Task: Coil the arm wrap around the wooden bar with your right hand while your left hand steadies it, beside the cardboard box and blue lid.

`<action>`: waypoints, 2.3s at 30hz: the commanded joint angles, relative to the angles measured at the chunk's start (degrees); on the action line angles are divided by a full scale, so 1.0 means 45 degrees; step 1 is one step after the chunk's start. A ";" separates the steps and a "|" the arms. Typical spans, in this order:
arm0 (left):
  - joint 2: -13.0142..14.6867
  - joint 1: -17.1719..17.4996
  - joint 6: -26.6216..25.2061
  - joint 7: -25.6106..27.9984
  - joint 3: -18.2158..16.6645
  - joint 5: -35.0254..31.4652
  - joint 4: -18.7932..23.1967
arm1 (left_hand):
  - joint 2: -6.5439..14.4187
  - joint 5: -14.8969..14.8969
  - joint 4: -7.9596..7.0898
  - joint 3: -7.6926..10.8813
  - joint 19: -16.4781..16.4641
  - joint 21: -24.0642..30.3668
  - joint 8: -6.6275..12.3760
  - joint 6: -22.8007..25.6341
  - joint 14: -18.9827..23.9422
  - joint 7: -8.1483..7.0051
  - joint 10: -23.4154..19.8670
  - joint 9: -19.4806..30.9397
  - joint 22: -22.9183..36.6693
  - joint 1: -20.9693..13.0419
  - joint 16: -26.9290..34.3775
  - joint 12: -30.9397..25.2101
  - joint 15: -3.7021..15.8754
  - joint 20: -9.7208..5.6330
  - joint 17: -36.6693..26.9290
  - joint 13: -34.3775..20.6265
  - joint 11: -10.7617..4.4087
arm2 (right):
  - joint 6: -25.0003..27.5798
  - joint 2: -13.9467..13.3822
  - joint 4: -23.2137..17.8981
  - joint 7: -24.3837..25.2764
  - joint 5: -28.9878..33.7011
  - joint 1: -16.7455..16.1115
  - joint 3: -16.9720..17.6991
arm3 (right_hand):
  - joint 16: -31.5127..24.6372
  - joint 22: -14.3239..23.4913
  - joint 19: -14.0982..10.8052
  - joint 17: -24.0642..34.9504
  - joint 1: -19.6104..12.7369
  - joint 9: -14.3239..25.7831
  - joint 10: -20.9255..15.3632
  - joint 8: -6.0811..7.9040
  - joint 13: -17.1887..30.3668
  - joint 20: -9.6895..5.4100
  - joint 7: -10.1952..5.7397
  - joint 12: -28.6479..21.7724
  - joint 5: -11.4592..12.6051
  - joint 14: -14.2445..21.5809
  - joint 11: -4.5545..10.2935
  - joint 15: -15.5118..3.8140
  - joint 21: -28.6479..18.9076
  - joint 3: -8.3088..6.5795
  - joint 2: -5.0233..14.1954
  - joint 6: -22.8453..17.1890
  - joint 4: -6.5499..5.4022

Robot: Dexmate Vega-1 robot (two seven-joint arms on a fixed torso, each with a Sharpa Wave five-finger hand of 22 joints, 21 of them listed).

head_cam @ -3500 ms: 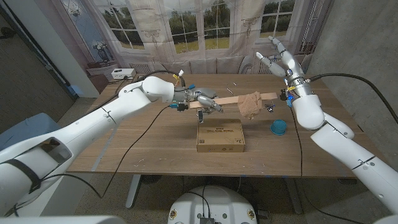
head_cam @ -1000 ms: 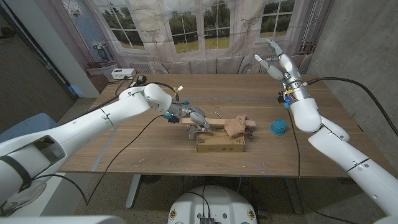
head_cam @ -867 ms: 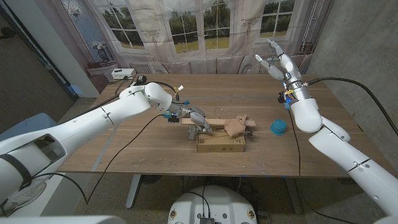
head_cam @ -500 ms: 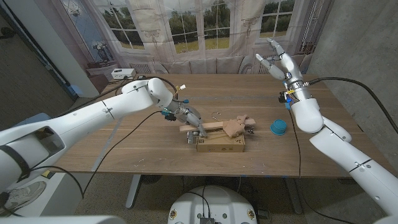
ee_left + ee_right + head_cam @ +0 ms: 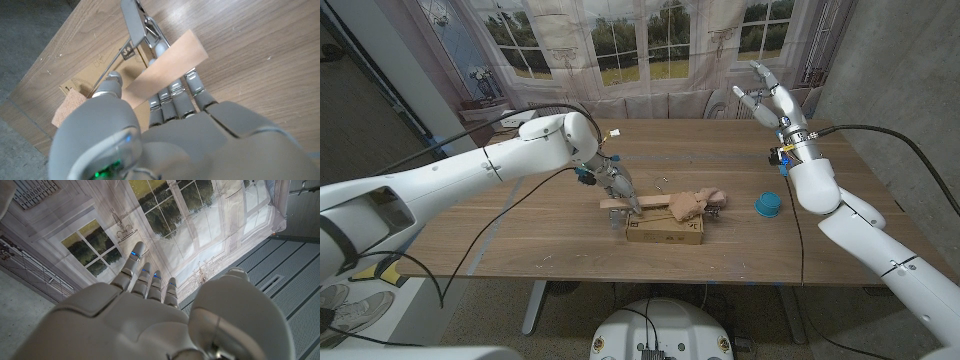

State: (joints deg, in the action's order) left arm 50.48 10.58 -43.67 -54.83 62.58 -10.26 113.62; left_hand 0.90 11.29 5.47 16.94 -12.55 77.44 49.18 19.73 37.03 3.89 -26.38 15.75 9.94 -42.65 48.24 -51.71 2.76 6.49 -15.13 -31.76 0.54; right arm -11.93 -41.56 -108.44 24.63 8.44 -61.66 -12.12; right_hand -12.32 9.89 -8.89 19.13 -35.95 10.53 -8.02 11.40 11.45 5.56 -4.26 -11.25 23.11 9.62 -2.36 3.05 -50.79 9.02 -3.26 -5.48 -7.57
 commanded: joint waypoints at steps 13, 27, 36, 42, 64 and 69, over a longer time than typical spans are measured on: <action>0.1015 0.0581 -0.2258 0.2011 -0.0241 -0.3202 0.3091 | 0.0277 0.0056 -0.0221 0.0028 0.5184 -0.4583 -0.4412 -0.4500 -0.6971 -0.0175 0.5346 -0.1119 0.0014 0.0836 -0.4714 0.3328 -0.1868 0.0913 0.0756 0.2231 0.0833 | -0.0129 0.0116 0.0302 -0.0093 -0.0070 0.0206 -0.0101 | -0.0111 0.0008 -0.0215 -0.0052 -0.0010 0.0048 -0.0150 0.0005 0.0035 0.0016 -0.0017 -0.0117 0.0083 0.0155 0.0081 -0.0032 0.0170 0.0160 0.0112 -0.0166 -0.0008; 0.1384 0.4063 -0.1544 0.7427 -0.2604 -0.4000 0.4336 | 0.0813 -0.0077 -0.0927 -0.0703 0.9040 -0.7504 -0.7825 -0.8869 -1.1920 -0.1192 1.0623 -0.1124 0.0129 0.2520 -0.7073 0.6721 -0.2560 0.1141 0.0677 0.3307 0.1180 | -0.0137 0.0176 0.0537 -0.0139 -0.0159 0.0342 -0.0168 | -0.0115 0.0011 -0.0170 -0.0131 0.0014 0.0048 -0.0178 -0.0008 0.0031 0.0153 -0.0051 -0.0114 0.0075 0.0140 0.0120 -0.0007 0.0317 0.0236 0.0158 -0.0189 -0.0009; 0.1070 0.7979 0.2972 1.3079 -0.6416 -0.1055 0.3345 | 0.0670 -0.0169 -0.1038 -0.0967 0.8748 -0.7695 -0.7782 -0.7980 -1.1458 -0.2111 1.0173 -0.1146 0.0115 0.3012 -0.7044 0.6768 -0.2170 0.1198 0.0762 0.3568 0.0514 | -0.0138 0.0195 0.0591 -0.0316 -0.0399 0.0404 -0.0213 | -0.0130 0.0015 -0.0158 -0.0171 0.0102 0.0049 -0.0208 0.0052 0.0028 0.0242 -0.0045 -0.0116 0.0054 0.0137 0.0088 0.0042 0.0410 0.0275 0.0260 -0.0384 -0.0056; 0.0739 0.8880 0.5810 1.3574 -0.7781 0.1046 0.2075 | 0.0471 -0.0196 -0.1222 -0.1279 0.9106 -0.8048 -0.8208 -0.8499 -1.1853 -0.2440 1.0687 -0.1163 0.0116 0.3593 -0.7308 0.7138 -0.2113 0.1223 0.0787 0.3763 0.0469 | -0.0580 0.0246 0.0875 -0.0795 -0.1089 0.0576 -0.0295 | -0.0133 0.0018 -0.0169 -0.0199 0.0214 0.0052 -0.0214 0.0065 0.0026 0.0285 -0.0034 -0.0110 0.0020 0.0110 0.0074 0.0089 0.0476 0.0320 0.0331 -0.0471 -0.0105; -0.1400 1.0129 1.2455 1.3495 -0.9733 0.5705 -0.1618 | -0.0103 -0.0007 -0.1619 -0.2058 0.9841 -0.8811 -0.8397 -0.8494 -1.2763 -0.3226 1.0622 -0.1206 0.0127 0.4835 -0.7882 0.7498 -0.1778 0.1223 0.0896 0.4204 0.0052 | -0.2722 0.1319 0.3710 -0.3483 -0.4195 0.2441 -0.1216 | 0.0160 -0.0056 0.1552 -0.0595 0.0934 0.0044 0.0358 -0.0028 -0.0050 0.1137 -0.0551 0.0077 -0.0309 -0.0857 0.0598 0.0134 0.1828 0.0734 0.0557 -0.0567 -0.0252; -0.1934 0.9914 1.3424 1.2499 -0.9717 0.7096 -0.2488 | -0.0218 0.0082 -0.1701 -0.2238 0.9673 -0.8886 -0.8296 -0.7986 -1.2646 -0.3322 1.0199 -0.1229 0.0121 0.5081 -0.7909 0.7465 -0.1640 0.1130 0.0958 0.4342 -0.0041 | -0.2885 0.1665 0.4313 -0.3799 -0.4628 0.2764 -0.1330 | 0.0332 -0.0077 0.2229 -0.0917 0.1073 0.0047 0.0384 -0.0025 -0.0078 0.1464 -0.0569 0.0052 -0.0431 -0.1378 0.0601 -0.0540 0.2447 0.0861 0.0614 -0.0680 -0.0191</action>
State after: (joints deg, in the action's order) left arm 47.04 55.04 4.87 6.80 20.98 9.53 111.33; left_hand 0.09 11.29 -2.09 7.43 9.84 37.70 11.47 -9.95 -9.93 -10.35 9.81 10.11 10.27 -20.58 12.64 -17.92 -5.30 11.57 -10.91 -12.36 0.73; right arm -21.99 -36.90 -94.96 11.79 -7.22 -52.84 -16.59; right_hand -11.22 9.59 -0.64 15.60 -31.40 10.53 -6.55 11.41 11.11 11.63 -6.37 -11.01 21.51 4.31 0.12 1.65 -41.09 12.24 -0.71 -8.10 -8.60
